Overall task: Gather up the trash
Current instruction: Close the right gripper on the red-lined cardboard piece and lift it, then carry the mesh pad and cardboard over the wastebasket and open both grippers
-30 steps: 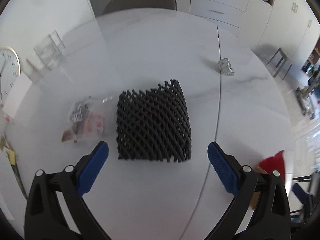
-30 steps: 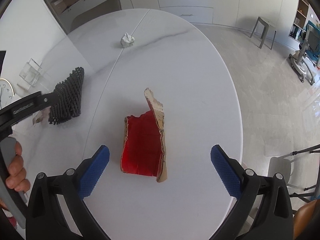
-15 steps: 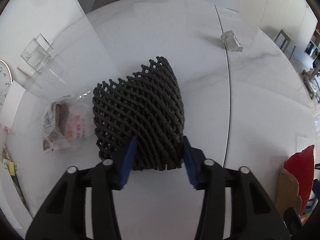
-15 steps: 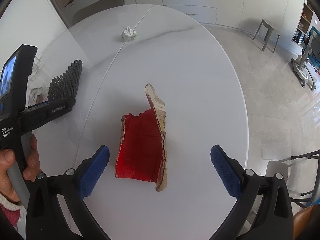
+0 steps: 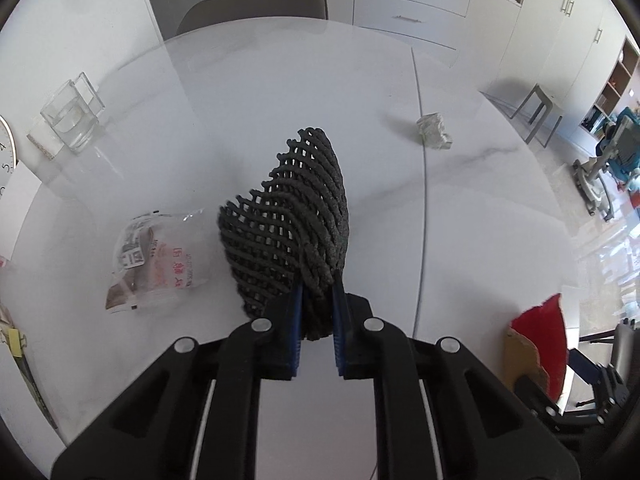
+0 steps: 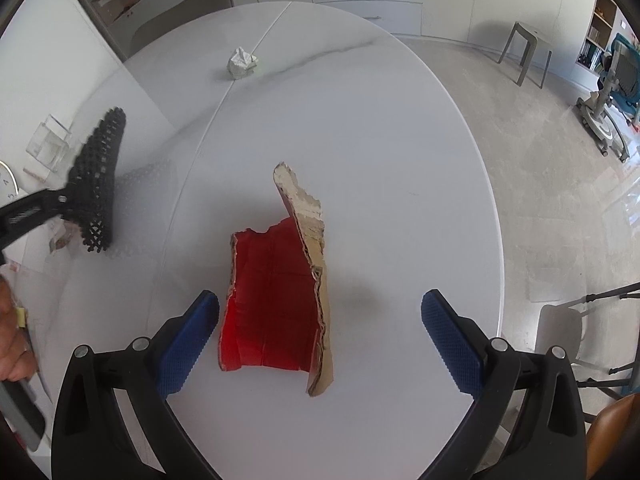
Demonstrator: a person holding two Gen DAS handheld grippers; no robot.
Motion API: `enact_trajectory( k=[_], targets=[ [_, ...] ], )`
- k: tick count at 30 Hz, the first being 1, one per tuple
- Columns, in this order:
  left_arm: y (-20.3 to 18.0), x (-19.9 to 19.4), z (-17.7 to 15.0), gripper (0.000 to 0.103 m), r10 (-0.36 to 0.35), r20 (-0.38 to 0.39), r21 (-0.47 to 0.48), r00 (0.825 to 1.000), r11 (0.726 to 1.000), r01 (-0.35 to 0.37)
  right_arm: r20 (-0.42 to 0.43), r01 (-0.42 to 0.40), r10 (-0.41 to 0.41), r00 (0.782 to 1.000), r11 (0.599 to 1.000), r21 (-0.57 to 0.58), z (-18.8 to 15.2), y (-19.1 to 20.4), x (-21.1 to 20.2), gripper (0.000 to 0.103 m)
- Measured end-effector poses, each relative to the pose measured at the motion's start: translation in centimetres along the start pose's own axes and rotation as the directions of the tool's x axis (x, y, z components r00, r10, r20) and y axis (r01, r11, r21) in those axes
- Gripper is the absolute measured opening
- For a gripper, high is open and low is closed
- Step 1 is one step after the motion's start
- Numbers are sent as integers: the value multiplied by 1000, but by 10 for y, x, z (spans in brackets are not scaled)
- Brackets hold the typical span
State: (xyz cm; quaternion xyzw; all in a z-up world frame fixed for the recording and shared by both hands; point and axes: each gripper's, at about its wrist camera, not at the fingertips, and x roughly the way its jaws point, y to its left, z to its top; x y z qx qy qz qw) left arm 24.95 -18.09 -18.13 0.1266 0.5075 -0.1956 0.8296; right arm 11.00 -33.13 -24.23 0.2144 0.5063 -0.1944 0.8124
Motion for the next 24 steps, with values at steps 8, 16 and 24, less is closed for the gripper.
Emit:
enact_trajectory(
  k=[8,16,24],
  targets=[
    [-7,-41,-15,13,-2,25,5,1000,1000,2,-10,1,-2,1000,996,-86,-3,8,5,51],
    [-11,-74,-32,13,-13,50,18,999,1000,12,12,-35,36,999,993,-109,-1,7,-13,37],
    [-36,-115,-56,12,-52,87,78,995,996,45,89,-80,86,992,994,-79,-13,-14,-65,35]
  ],
)
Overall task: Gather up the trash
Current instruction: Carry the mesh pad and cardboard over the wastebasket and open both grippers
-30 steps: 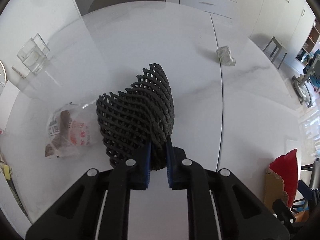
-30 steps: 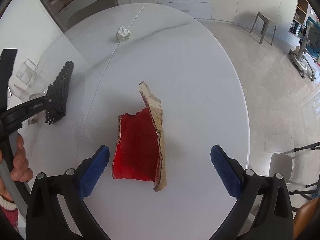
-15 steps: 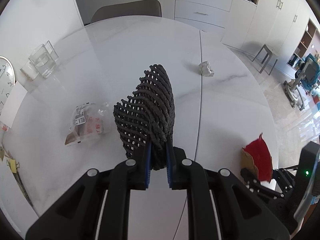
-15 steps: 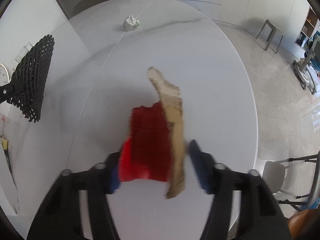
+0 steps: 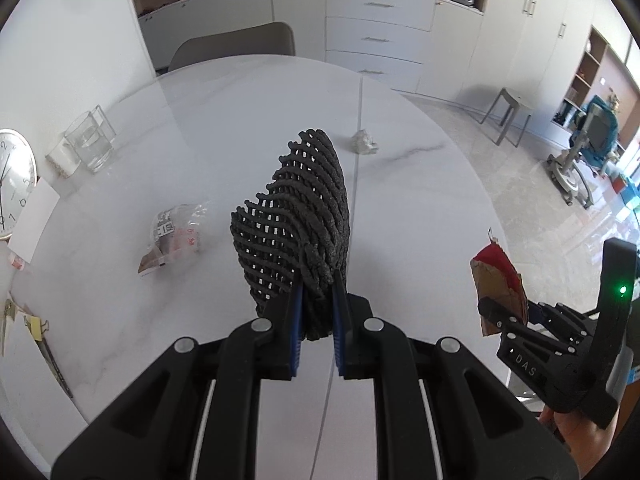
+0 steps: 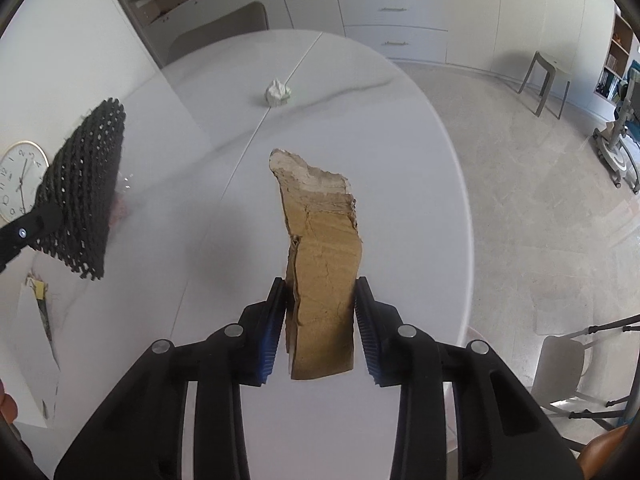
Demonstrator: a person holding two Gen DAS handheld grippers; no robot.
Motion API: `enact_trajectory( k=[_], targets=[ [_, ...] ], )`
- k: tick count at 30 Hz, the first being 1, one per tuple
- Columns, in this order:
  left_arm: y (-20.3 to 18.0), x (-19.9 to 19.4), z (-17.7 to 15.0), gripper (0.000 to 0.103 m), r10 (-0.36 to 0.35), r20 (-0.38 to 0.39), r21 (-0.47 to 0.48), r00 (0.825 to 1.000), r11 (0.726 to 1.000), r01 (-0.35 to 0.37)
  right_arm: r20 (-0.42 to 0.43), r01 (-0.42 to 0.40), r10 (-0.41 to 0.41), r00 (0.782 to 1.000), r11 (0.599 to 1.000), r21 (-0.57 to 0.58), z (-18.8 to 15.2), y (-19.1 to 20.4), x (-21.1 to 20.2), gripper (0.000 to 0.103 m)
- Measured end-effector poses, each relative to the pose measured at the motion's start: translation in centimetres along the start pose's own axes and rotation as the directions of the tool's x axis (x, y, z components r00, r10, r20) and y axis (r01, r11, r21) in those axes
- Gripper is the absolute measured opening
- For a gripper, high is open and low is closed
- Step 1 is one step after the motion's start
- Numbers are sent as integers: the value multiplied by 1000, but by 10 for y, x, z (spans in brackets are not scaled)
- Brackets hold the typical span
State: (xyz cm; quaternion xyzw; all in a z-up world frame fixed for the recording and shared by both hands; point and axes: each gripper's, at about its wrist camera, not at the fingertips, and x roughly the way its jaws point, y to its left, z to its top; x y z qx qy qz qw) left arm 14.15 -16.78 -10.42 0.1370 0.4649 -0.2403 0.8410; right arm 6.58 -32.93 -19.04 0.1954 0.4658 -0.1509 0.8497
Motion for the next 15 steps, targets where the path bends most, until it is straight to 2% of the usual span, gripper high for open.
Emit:
enact_trajectory(
  k=[4,9,15],
  targets=[
    [-26,-22,-16,13,-40,8,53,999,998,39,39,4,-5,999,1000,26,-18,-18,-38,35],
    [-71,-41,-45,13,-110,-20,145,994,983,111,77,32,-39,996,996,86,-46,-51,-83,35],
    [-146,-43,-88,13,-215,-126,273,968,931,242,105,92,-113,988,977,190,-76,-107,-124,35]
  ],
)
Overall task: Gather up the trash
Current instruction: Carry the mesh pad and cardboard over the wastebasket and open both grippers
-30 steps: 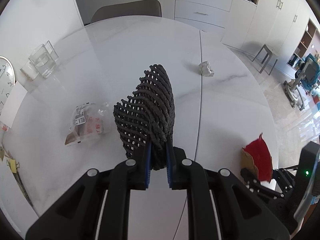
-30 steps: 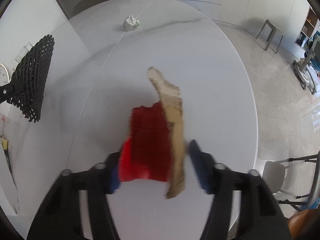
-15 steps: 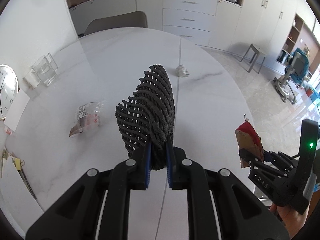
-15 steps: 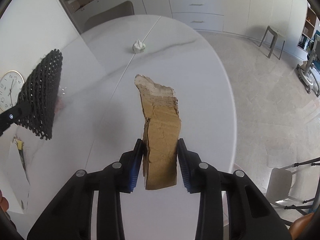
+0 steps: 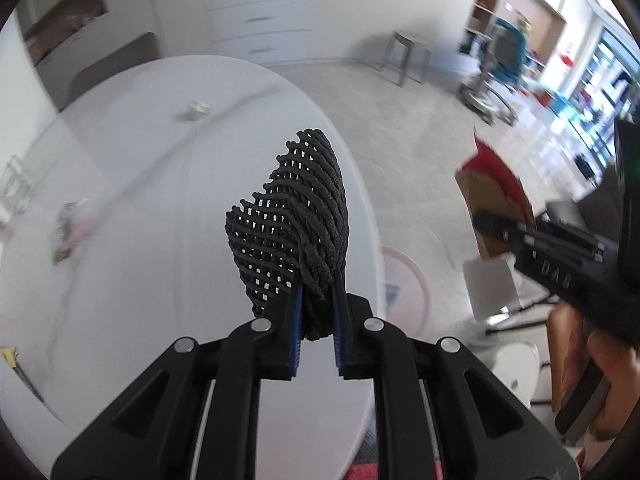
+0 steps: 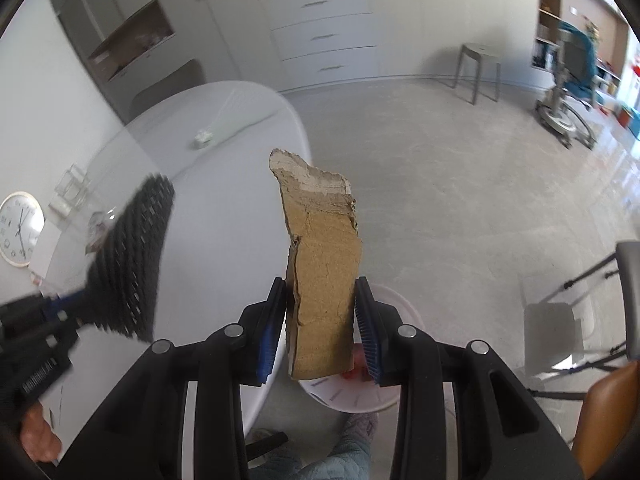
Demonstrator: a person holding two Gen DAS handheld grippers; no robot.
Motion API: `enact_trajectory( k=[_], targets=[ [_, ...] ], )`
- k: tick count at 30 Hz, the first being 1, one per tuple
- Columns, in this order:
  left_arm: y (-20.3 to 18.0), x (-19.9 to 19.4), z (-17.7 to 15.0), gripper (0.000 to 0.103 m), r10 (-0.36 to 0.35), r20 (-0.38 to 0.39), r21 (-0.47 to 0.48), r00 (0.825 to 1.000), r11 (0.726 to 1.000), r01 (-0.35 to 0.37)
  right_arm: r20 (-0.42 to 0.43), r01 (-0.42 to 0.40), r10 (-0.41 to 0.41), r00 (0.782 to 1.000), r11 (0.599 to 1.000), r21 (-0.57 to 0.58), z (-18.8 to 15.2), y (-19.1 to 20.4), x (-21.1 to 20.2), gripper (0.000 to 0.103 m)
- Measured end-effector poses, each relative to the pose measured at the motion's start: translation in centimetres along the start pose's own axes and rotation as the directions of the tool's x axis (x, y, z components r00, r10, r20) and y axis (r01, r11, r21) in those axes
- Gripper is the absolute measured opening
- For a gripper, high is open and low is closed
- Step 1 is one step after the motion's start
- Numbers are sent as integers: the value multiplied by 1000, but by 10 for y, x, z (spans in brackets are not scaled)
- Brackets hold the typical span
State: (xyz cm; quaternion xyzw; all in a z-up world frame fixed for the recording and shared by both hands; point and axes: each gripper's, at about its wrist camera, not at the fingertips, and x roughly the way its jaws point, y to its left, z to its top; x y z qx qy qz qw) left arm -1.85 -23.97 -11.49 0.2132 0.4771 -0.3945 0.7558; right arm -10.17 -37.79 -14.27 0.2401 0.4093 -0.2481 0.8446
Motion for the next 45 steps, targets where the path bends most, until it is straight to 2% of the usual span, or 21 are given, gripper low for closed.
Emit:
enact_trajectory(
  k=[4,7,12,15,16,18,20,23,29,38,45],
  targets=[
    [-51,26,-5,13,-79,-76,61,994,995,84,4,38,-38,999,998,59,-10,-43,-15,35],
    [-88,52,-5,13,-122,-137,97,983,986,136,-4,57,-57,998,994,97,-18,-73,-20,36],
    [-125,99,-4,13,-116,-231,118,966,982,147,-34,67,-63,997,987,149,-28,-114,-16,36],
    [-136,130,-4,13,-85,-276,127,957,984,124,-49,57,-50,998,986,155,-29,-130,-6,36],
    [-139,139,-4,16,-78,-291,131,954,984,120,-54,51,-43,998,987,155,-28,-135,-2,36],
    [-140,154,-7,33,-54,-322,140,945,985,104,-62,38,-28,998,987,153,-28,-144,7,36],
    [-143,160,-6,50,-41,-315,139,948,986,89,-71,30,-19,997,988,153,-28,-149,15,36],
    [-147,158,-2,62,-36,-294,140,955,987,80,-83,20,-7,997,987,159,-27,-156,25,36],
    [-135,143,5,69,-2,-265,130,964,991,38,-91,9,5,996,988,153,-25,-156,34,36],
    [-117,98,21,82,-20,-181,92,983,995,37,-99,-11,25,995,991,136,-30,-146,39,36],
    [-100,69,16,86,-18,-141,54,990,998,26,-153,-35,55,987,991,130,-48,-129,63,36]
  ],
)
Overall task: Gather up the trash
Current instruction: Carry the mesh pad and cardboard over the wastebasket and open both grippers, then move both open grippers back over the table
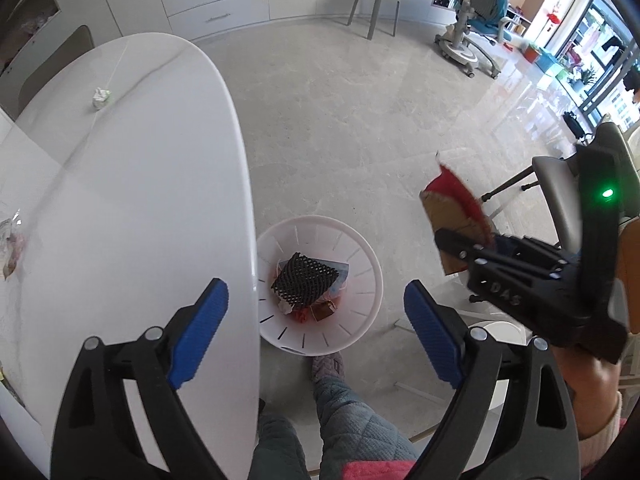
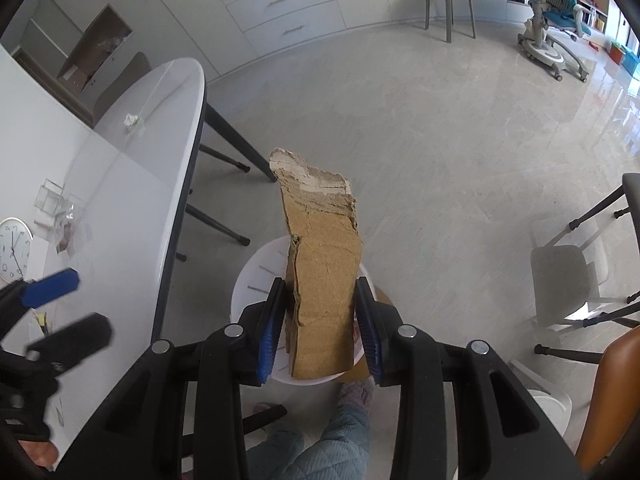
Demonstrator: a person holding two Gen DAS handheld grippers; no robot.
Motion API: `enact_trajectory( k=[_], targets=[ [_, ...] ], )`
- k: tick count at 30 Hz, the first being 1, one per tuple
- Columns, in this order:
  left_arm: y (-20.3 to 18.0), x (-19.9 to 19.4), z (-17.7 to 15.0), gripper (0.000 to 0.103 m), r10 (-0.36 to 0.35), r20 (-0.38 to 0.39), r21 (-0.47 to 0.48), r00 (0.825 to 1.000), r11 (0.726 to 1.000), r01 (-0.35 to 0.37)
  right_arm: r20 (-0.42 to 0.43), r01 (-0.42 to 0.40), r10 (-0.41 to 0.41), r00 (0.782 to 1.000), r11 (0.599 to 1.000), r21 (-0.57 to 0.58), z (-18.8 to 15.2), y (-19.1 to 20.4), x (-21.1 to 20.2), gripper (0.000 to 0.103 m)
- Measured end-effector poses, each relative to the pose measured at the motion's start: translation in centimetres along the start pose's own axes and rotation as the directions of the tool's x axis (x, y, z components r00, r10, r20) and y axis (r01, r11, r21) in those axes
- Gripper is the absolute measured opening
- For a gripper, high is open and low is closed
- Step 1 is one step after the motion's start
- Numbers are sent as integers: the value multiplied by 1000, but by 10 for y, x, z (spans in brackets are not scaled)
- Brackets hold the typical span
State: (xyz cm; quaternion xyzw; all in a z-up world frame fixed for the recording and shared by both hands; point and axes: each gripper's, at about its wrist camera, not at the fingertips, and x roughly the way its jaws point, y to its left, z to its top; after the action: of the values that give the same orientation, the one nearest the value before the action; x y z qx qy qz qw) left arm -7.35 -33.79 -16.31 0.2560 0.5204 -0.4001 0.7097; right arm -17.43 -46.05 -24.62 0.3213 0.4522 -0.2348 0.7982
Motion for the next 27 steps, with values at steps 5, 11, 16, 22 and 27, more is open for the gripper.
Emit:
enact_trajectory(
  k=[5,11,16,22,27],
  targets=[
    [13,-12,-6,86,-2,11,-31,1000,1000,2,-51,-25,24,998,1000,-15,-12,11,28,39],
    [27,-22,-9,88,22,21,-73,1000,997,-20,-121,30,-38,992,997,-64,-20,27,59,83],
    [42,-40,-13,89,40,46,-111,998,993,-34,-82,39,-43,996,998,-45,-15,39,37,94],
    [71,-73,-20,91,65,113,-160,992,986,-46,33,51,-50,998,998,-29,7,66,-22,98],
    [107,-106,-30,93,97,176,-219,980,974,-57,128,54,-46,991,997,-59,20,105,-66,100]
  ],
)
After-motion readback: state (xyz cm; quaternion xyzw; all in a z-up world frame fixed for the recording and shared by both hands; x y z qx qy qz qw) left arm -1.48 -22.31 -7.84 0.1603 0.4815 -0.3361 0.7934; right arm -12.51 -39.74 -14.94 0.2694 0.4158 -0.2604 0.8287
